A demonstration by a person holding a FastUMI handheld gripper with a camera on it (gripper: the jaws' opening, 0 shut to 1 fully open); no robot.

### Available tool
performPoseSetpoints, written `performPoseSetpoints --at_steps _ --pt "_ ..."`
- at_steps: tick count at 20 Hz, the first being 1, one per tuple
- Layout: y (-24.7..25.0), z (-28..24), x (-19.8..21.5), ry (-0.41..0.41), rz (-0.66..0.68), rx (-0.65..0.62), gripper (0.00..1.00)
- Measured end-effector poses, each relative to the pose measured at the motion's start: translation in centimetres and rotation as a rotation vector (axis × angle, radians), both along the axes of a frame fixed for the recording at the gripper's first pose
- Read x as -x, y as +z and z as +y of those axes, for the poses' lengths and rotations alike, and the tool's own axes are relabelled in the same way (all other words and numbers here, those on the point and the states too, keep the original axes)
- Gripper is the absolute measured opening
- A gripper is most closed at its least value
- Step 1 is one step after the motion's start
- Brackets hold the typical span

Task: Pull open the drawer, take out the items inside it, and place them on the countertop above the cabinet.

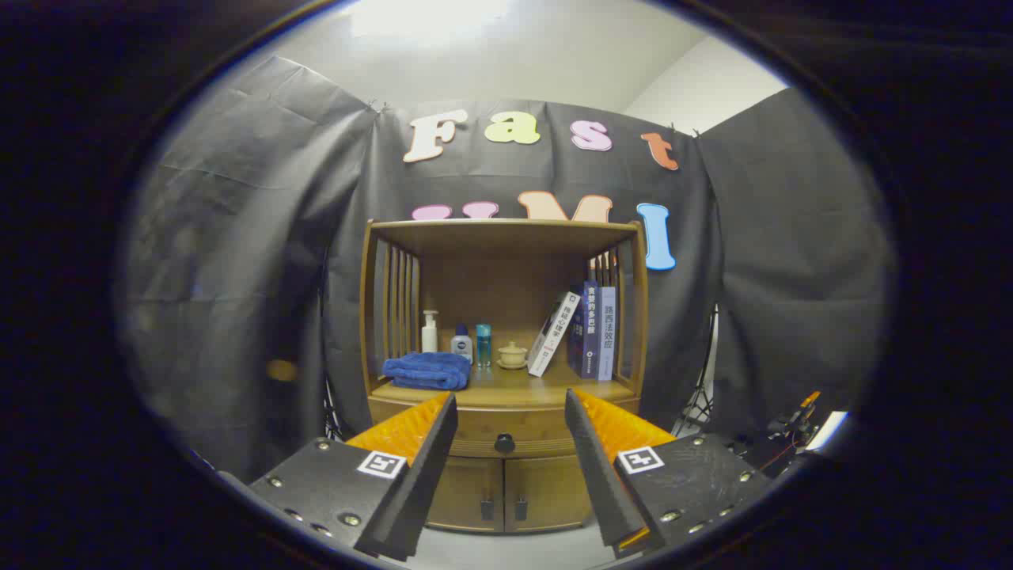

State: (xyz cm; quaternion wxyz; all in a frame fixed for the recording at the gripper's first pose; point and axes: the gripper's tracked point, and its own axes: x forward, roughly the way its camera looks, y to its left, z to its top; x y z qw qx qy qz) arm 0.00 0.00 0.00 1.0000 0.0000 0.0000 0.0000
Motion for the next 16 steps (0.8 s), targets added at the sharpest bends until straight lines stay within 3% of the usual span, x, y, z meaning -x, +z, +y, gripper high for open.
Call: performPoseSetpoints --at_steps 16 --pt "-1.3 -0.9 -0.9 -0.029 0.028 -0.017 0.82"
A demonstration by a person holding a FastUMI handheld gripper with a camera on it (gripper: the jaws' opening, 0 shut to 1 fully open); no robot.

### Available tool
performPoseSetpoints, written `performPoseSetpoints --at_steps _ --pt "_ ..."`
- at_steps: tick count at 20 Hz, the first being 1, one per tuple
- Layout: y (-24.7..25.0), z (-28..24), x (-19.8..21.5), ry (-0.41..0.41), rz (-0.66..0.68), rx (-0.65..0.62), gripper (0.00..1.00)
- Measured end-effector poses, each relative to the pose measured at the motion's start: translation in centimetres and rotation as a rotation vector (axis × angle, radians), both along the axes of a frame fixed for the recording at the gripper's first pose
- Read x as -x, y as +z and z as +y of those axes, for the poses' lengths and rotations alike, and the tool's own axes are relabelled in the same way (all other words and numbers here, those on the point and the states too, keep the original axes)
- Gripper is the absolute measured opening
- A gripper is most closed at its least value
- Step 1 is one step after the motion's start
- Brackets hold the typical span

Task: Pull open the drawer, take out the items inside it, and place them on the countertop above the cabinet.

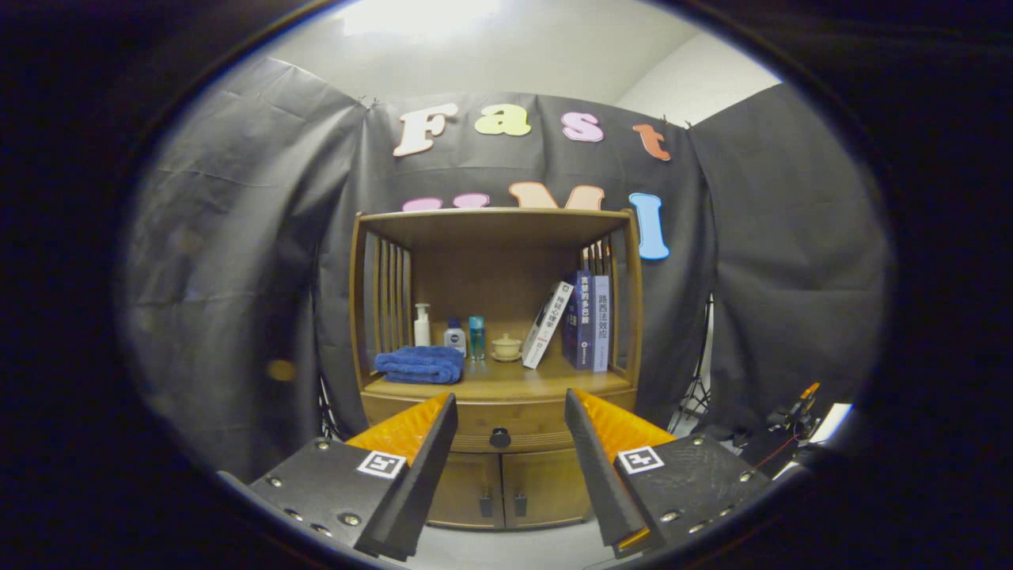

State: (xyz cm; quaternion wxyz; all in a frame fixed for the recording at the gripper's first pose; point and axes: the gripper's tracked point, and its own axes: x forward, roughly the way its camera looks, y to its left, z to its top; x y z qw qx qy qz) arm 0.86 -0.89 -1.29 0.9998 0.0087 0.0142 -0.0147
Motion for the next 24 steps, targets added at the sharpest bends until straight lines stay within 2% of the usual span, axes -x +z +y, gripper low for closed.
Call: performPoseSetpoints --at_steps 11,19,21,24 --pt "-5.6 -1.1 -5.0 -0.040 0.084 -0.046 0.82" --pt "-12.4 3.2 -13.9 0.085 0.155 -0.102 0.81" --pt "-14.8 4.2 -16.2 0.098 0.196 -0.121 0.81" --pt "-18.7 4.7 -19.6 0.095 0.274 -0.142 0.75"
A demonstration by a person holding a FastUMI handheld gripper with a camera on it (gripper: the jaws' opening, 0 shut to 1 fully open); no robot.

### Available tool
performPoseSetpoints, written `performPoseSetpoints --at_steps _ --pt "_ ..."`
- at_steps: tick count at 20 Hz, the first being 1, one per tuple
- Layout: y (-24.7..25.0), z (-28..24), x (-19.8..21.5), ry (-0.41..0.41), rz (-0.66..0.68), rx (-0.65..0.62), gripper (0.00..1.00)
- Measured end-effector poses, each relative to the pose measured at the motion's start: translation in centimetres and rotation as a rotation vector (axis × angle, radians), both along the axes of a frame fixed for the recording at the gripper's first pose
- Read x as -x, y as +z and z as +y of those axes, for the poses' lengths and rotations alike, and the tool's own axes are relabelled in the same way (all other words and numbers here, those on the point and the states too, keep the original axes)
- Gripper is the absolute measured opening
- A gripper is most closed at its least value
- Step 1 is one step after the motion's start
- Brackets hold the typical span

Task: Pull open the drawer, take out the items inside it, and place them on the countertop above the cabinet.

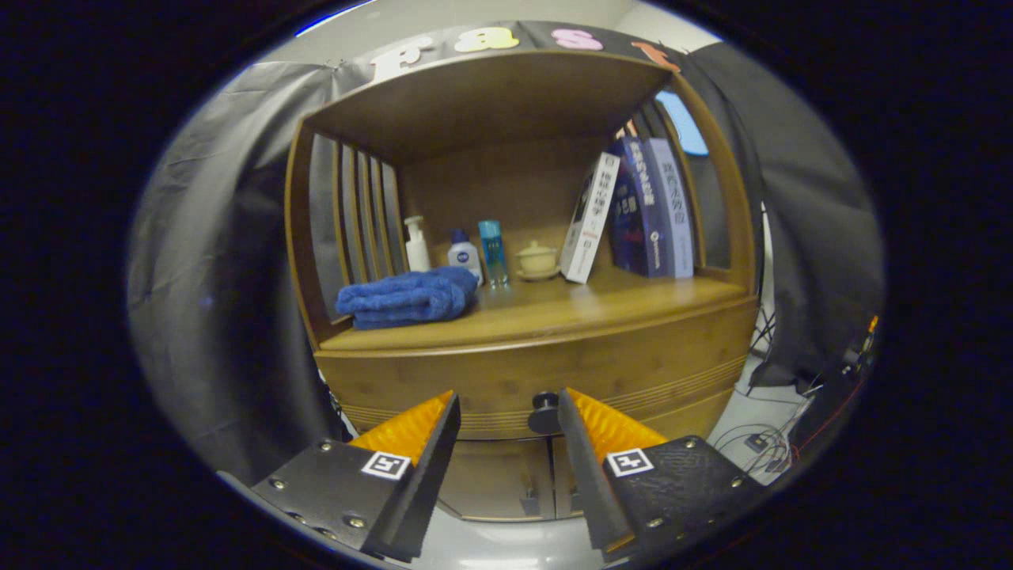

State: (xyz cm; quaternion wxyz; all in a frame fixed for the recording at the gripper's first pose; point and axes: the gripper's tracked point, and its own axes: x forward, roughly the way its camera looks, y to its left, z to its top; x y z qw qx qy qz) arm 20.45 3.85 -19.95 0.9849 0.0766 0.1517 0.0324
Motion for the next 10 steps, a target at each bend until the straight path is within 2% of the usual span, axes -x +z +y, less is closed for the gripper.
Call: performPoseSetpoints --at_steps 4,7,10 --pt "-3.5 -1.0 -3.0 -0.052 0.074 -0.002 0.67" --pt "-2.8 -3.2 -3.0 -0.136 0.023 -0.040 0.64" --pt "-3.2 -4.0 -3.1 -0.162 0.016 -0.043 0.60"
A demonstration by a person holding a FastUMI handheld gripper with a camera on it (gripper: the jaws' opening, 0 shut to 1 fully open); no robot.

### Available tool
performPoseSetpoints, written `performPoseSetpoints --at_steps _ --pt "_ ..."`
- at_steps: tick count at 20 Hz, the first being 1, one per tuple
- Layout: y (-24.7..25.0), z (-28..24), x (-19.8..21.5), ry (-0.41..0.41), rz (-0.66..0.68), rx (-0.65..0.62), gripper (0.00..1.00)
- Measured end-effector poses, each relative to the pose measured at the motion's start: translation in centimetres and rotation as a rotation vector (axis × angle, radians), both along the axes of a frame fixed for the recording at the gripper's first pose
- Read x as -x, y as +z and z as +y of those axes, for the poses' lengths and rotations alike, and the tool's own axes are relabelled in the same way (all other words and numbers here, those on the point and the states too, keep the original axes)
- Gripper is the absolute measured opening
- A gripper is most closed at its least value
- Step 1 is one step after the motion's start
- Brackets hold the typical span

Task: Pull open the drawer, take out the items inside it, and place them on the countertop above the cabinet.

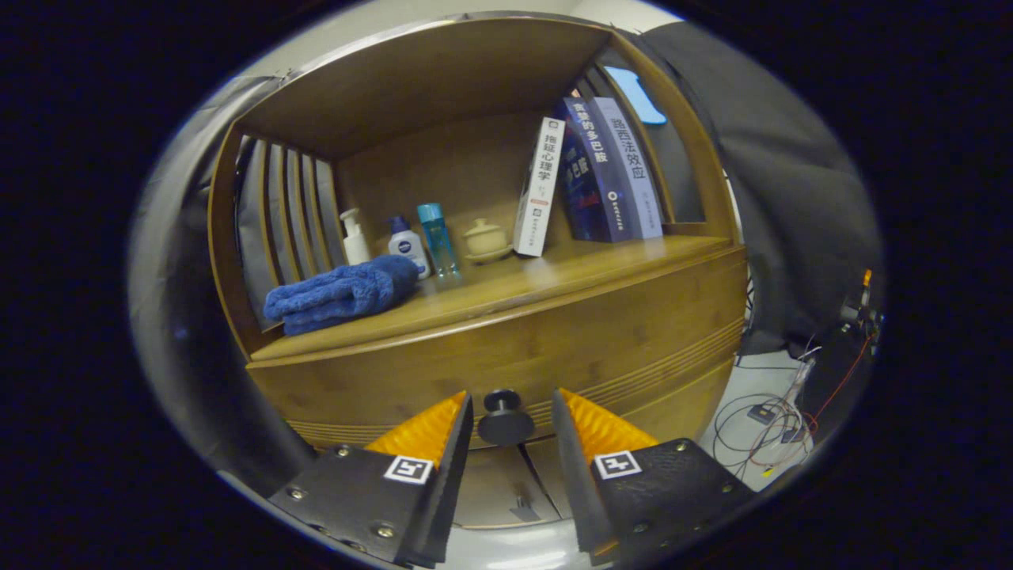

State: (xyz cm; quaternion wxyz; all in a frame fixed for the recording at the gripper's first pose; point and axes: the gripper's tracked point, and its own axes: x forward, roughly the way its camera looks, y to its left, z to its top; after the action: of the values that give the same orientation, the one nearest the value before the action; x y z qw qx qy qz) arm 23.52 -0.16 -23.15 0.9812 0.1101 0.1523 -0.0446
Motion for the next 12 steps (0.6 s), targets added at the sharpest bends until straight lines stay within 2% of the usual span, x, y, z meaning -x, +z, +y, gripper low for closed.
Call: performPoseSetpoints --at_steps 4,9,12 --pt "-0.8 1.0 -0.8 0.067 0.033 0.067 0.60" --pt "-3.2 1.5 -2.3 0.063 0.116 0.084 0.60" --pt "-3.1 1.5 -2.3 0.067 0.108 0.122 0.45"
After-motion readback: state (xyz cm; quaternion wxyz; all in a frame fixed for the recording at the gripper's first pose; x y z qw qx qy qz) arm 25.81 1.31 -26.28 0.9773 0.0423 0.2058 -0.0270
